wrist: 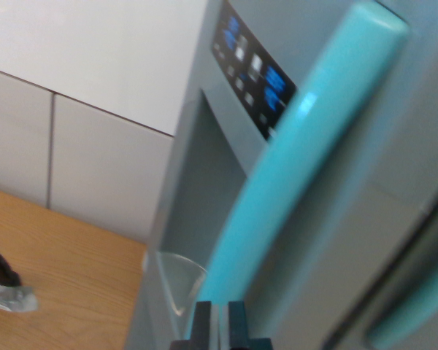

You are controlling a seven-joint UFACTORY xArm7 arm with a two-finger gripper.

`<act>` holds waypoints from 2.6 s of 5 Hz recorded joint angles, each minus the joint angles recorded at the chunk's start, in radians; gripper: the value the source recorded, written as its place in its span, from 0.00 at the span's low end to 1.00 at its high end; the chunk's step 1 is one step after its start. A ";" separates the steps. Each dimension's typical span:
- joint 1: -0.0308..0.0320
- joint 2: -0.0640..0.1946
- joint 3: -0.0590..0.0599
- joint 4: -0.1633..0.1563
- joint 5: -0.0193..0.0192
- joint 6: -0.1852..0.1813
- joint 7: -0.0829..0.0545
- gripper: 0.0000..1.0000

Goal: Close fridge door

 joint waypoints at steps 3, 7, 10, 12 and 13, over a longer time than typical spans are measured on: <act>0.0000 0.065 0.002 0.046 0.0000 0.000 0.000 1.00; -0.0027 0.209 -0.004 0.114 0.0000 -0.015 0.000 1.00; -0.0185 0.266 -0.070 0.136 0.0000 -0.020 0.000 1.00; -0.0230 0.284 -0.110 0.136 0.0000 -0.020 0.000 1.00; -0.0230 0.284 -0.110 0.136 0.0000 -0.020 0.000 1.00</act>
